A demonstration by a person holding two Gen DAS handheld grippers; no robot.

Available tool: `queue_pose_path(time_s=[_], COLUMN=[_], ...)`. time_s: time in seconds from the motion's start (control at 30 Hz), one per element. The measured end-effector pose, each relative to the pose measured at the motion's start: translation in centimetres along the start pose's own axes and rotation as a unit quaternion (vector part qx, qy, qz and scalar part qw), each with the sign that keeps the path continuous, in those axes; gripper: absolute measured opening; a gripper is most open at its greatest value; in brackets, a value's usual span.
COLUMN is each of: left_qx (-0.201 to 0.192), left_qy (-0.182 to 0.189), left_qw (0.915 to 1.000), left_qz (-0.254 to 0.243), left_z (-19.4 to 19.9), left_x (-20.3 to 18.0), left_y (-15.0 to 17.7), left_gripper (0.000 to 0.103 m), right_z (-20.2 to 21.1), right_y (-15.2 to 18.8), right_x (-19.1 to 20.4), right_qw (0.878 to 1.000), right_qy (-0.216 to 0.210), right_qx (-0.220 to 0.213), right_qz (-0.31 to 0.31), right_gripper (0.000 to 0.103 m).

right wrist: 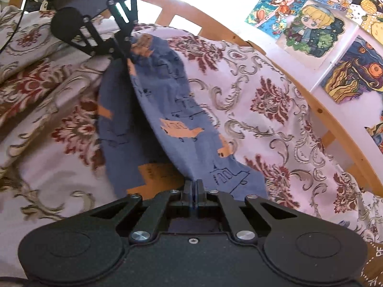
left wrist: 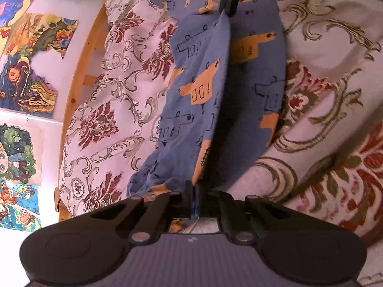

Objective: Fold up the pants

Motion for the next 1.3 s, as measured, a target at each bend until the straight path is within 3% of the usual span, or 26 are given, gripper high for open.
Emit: queue_pose_path(time_s=[0.33,0.73,0.83,0.9,0.93,1.0,1.03,1.1,1.13,1.2,1.23,1.3], left_qx=[0.003,0.008,0.005,0.002,-0.001,-0.009,-0.015,-0.023,-0.023,-0.03,-0.04,-0.056], left_qy=[0.021,0.043,0.046,0.049,0.05,0.046,0.044,0.042,0.043,0.05,0.048,0.059], left_qw=[0.9998,0.9988,0.9988,0.9988,0.9988,0.9986,0.9983,0.9957,0.9924,0.9786,0.9662,0.9309], left_qz=[-0.007,-0.024,-0.016,-0.007,0.0,0.021,0.036,0.079,0.112,0.198,0.25,0.356], left_z=[1.0,0.2,0.4,0.8,1.2,2.3,3.0,4.5,5.3,6.7,7.3,7.5], left_x=[-1.6,-2.8,-2.5,-2.1,-1.8,-1.1,-0.6,0.4,1.0,2.0,2.5,3.0], left_y=[0.7,1.3,1.3,1.3,1.4,1.3,1.3,1.1,0.9,-0.2,-1.1,-3.2], left_gripper=[0.001,0.001,0.002,0.011,0.017,0.047,0.053,0.072,0.076,0.096,0.1,0.103], right_z=[-0.3,-1.1,-0.7,0.0,0.5,1.6,2.4,4.0,5.0,6.5,7.0,8.0], right_y=[1.4,2.2,2.1,2.1,2.1,2.4,2.5,3.1,3.5,4.8,5.4,7.0], right_x=[3.8,4.3,4.1,4.0,3.8,3.3,3.0,2.3,1.7,0.6,-0.1,-2.0], right_qw=[0.999,0.999,0.999,0.999,0.999,0.997,0.996,0.994,0.992,0.986,0.983,0.972], right_qy=[-0.022,-0.023,-0.021,-0.015,-0.013,-0.009,-0.005,0.007,0.019,0.043,0.053,0.075], right_qx=[0.026,0.033,0.024,0.019,0.014,0.008,0.003,-0.007,-0.013,-0.014,-0.011,-0.01], right_qz=[-0.003,-0.017,-0.029,-0.038,-0.046,-0.07,-0.084,-0.111,-0.128,-0.16,-0.176,-0.221], right_gripper=[0.0,0.002,0.016,0.04,0.044,0.063,0.071,0.1,0.102,0.102,0.102,0.102])
Point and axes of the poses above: each gripper's, at about its wrist camera, not at the fingertips, and z roughly against the way its jaws point, x to its left, y to its underside, the point moved 10 cm from there along -z, roughly the way its jaws point, and after that the axes turned 8 degrees about -y, right-handed, at the moved point
